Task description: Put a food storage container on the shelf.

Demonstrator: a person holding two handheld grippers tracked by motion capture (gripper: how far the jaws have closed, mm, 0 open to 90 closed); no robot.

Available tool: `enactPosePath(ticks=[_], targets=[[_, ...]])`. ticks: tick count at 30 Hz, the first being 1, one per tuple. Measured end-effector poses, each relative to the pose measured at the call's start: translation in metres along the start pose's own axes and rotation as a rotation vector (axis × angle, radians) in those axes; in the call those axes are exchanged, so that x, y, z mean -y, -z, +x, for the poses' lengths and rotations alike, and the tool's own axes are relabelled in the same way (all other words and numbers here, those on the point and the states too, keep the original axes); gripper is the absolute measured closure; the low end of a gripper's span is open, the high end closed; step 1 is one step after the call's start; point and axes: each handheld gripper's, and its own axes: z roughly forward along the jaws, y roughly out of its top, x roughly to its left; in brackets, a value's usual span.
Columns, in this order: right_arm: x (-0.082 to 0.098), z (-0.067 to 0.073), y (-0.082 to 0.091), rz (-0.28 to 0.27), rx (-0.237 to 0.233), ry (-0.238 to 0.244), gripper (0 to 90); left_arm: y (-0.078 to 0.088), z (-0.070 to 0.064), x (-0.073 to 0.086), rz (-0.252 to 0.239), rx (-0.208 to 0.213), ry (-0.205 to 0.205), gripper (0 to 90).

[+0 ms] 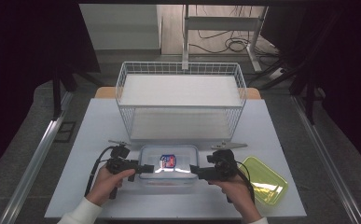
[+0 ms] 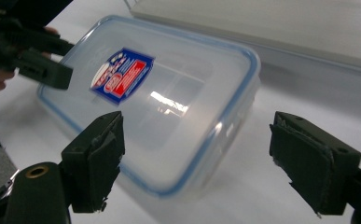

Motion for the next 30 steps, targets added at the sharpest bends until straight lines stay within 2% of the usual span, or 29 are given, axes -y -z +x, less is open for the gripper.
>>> enactPosePath(ticks=[3, 4, 8, 16, 23, 28, 30], targets=[[-0.004, 0.000, -0.008, 0.016, -0.013, -0.008, 18.2, 0.000, 0.000, 0.000, -0.002, -0.001, -0.003, 16.5], [-0.007, -0.001, -0.015, 0.030, -0.026, -0.029, 17.7, 0.000, 0.000, 0.000, -0.002, 0.000, -0.004, 16.5], [-0.009, -0.005, -0.025, 0.056, -0.046, -0.056, 17.1, 0.000, -0.001, 0.001, -0.004, -0.002, -0.010, 16.8], [-0.009, -0.008, -0.029, 0.072, -0.052, -0.069, 17.1, 0.002, -0.004, 0.002, -0.008, -0.011, -0.031, 17.5], [-0.005, -0.009, -0.034, 0.092, -0.076, -0.074, 17.1, 0.004, -0.008, 0.005, -0.017, -0.030, -0.062, 18.6], [-0.004, -0.009, -0.038, 0.108, -0.079, -0.087, 16.4, 0.005, -0.010, 0.006, -0.024, -0.036, -0.066, 19.0], [-0.004, -0.011, -0.039, 0.107, -0.095, -0.094, 15.3, 0.005, -0.010, 0.006, -0.026, -0.038, -0.071, 19.1]])
